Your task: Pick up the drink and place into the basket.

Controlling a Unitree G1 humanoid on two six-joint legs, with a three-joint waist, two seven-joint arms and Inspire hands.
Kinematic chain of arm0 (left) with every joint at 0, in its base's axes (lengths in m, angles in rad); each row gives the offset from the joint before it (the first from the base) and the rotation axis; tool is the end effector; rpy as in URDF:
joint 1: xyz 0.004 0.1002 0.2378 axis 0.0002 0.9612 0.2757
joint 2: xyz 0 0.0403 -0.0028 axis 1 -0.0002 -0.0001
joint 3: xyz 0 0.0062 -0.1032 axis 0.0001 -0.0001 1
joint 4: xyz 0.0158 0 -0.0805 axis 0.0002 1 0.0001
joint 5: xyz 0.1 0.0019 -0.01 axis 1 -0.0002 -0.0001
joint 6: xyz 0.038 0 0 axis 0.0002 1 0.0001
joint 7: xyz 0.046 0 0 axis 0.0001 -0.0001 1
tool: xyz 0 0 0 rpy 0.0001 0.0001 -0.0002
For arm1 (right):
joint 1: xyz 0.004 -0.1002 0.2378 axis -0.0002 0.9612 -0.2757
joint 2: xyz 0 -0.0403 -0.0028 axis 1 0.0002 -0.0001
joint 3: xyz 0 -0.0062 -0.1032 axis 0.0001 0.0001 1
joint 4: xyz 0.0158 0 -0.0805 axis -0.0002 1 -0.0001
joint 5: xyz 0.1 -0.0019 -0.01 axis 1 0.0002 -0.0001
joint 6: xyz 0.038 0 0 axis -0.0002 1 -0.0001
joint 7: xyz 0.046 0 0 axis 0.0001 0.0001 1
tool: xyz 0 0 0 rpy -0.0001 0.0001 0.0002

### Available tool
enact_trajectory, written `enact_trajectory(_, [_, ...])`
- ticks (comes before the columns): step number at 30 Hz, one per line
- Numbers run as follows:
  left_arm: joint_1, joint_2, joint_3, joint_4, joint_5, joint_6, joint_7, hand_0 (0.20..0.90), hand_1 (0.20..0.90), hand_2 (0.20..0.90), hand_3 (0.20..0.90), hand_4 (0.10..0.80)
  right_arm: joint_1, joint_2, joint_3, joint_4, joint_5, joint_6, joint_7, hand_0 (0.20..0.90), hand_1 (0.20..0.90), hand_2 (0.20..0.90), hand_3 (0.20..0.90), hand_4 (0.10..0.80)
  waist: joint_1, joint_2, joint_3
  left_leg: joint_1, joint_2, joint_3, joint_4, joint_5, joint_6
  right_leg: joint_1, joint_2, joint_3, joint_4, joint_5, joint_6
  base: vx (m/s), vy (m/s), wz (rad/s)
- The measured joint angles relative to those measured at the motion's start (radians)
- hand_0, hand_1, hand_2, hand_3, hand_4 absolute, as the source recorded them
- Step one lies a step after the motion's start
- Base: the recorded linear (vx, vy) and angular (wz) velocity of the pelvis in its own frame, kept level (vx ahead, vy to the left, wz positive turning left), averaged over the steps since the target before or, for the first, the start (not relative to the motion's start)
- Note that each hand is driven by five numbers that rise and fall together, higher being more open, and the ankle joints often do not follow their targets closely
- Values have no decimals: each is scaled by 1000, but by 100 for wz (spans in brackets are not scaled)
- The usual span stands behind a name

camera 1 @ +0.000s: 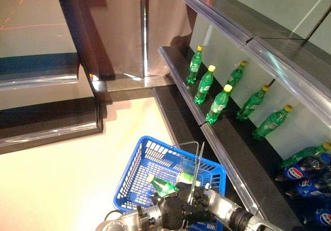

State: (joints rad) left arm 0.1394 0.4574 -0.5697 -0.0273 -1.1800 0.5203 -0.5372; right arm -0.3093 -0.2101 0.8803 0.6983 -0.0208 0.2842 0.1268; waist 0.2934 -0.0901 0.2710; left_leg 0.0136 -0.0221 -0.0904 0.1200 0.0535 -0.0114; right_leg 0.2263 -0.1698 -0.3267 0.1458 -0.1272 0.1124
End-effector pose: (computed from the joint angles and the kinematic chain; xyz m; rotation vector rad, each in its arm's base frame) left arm 0.1239 0.1301 -0.0112 -0.9346 0.8265 -1.0013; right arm 0.1896 -0.0964 -0.0559 -0.7230 0.7520 0.7907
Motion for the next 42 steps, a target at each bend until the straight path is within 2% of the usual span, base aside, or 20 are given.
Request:
enact_trajectory(4, [-20, 4, 4, 8, 7, 45, 15, 300, 300, 300, 200, 100, -3, 41, -1, 114, -5, -65, -73, 300, 300, 300, 200, 100, 32, -4, 4, -1, -2, -4, 7, -2, 1, 2, -1, -1, 6, -4, -3, 63, -12, 3])
enact_trajectory(10, [-50, 3, 0, 8, 2, 65, 48, 300, 300, 300, 200, 100, -33, 69, -18, 220, 3, -146, -182, 300, 300, 300, 200, 100, 39, 4, 18, -8, -14, -29, 23, -3, 2, 16, -6, -27, 9, -12, 0, 53, 22, 14])
enact_trajectory(19, [-73, 3, -5, 8, -5, 82, 90, 300, 300, 300, 200, 100, -59, 103, -24, 326, 17, -156, -194, 305, 305, 305, 205, 105, 49, 20, 28, -15, -22, -45, 40, -7, 5, 17, -9, -31, 22, -13, 7, 28, -9, 6])
enact_trajectory(20, [-74, 3, -5, 8, -5, 83, 91, 300, 300, 300, 200, 100, -59, 103, -25, 330, 25, -156, -194, 538, 538, 538, 477, 377, 54, 20, 28, -15, -22, -47, 41, -7, 4, 18, -8, -32, 23, -14, 7, 32, -32, 3])
enact_trajectory(21, [-74, 4, -4, 8, -5, 85, 91, 300, 300, 300, 200, 100, -60, 106, -26, 338, 31, -157, -196, 815, 815, 815, 801, 701, 56, 20, 28, -15, -22, -48, 42, -7, 4, 18, -7, -32, 24, -15, 6, 23, -23, 4])
enact_trajectory(22, [-73, 3, -4, 8, -5, 86, 91, 300, 300, 300, 200, 100, -60, 109, -29, 347, 34, -160, -198, 900, 900, 900, 900, 800, 59, 20, 28, -14, -22, -49, 42, -8, 3, 20, -7, -32, 24, -17, 6, 10, -12, 4])
enact_trajectory(34, [-81, 21, -6, 8, -30, 62, 120, 300, 300, 300, 200, 100, -60, 116, -73, 325, 96, -197, -263, 900, 900, 900, 900, 800, 50, 12, 23, -15, -16, -34, 41, -8, 3, 8, -7, -18, 23, -21, -1, -57, 6, -4])
enact_trajectory(42, [-51, 42, 30, 5, -122, -22, 123, 300, 300, 300, 200, 100, -38, 55, -137, 54, 110, -161, -336, 900, 900, 900, 900, 800, 26, -7, 10, -13, -7, 3, 19, -10, 6, -12, -8, 15, 7, -8, 4, -114, 26, -14])
